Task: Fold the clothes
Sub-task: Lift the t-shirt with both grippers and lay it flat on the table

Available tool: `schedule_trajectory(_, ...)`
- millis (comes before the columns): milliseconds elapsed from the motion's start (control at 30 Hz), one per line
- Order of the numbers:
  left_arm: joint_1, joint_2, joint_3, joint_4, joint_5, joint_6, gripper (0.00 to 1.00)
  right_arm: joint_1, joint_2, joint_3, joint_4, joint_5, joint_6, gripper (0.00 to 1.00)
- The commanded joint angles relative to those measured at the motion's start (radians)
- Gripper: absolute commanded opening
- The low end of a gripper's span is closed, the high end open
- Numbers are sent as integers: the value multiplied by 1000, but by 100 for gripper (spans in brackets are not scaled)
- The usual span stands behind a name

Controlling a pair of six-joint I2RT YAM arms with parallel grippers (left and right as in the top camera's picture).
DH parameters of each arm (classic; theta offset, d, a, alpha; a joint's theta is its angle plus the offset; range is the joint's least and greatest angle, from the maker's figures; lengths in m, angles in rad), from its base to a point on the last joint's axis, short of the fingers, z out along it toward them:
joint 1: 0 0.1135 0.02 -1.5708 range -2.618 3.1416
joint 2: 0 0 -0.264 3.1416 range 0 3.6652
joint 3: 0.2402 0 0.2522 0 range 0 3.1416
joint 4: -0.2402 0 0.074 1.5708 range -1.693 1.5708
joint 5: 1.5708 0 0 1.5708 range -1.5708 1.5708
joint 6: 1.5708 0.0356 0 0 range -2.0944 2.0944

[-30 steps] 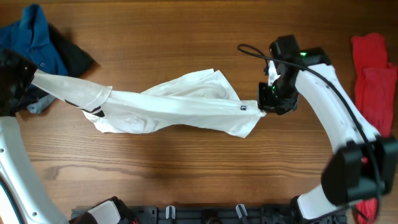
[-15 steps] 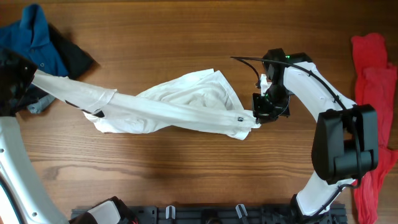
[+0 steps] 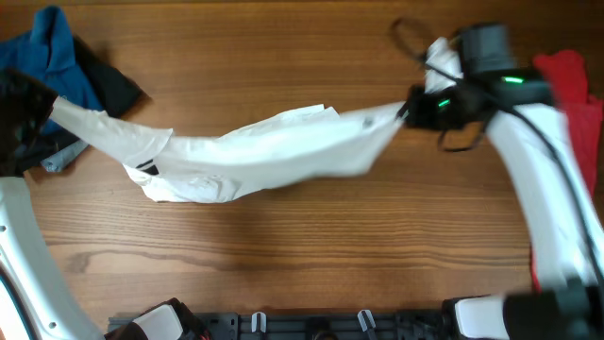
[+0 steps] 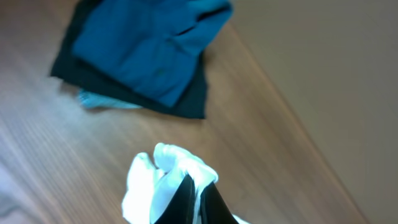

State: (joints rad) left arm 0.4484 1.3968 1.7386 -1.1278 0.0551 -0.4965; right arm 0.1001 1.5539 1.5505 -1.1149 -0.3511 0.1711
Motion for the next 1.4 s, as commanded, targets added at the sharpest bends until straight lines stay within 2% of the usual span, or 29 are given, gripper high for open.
schedule_trajectory(0,8,-37,31,44,136,56,4,-24,-149,185,-66,80,23,4)
schedule_trajectory(133,8,-77,101,43,177,84,4,-26,-208,383,-161,145,33,4)
schedule_trajectory(267,8,-122,198,44,327,127,4,-26,-242,579,-228,215,46,4)
schedule_trajectory(467,8,-181,332,43,399,123,4,-26,-302,764,-273,313,45,4)
schedule_trajectory(867,8,-237,435,43,431,98,4,-26,-338,793,-303,429,64,4)
schedule_trajectory(1000,8,-185,435,16,431,97,4,-26,-272,793,-331,445,64,4)
schedule_trajectory(1167,-40,-34,435,20,439,96,4,-26,-70,792,-376,431,64,4)
schedule_trajectory(1267,-116,137,435,71,438,96,4,-26,117,792,-351,406,63,4)
schedule_trajectory(1367,-168,290,435,180,439,96,4,-41,268,792,-255,407,45,4)
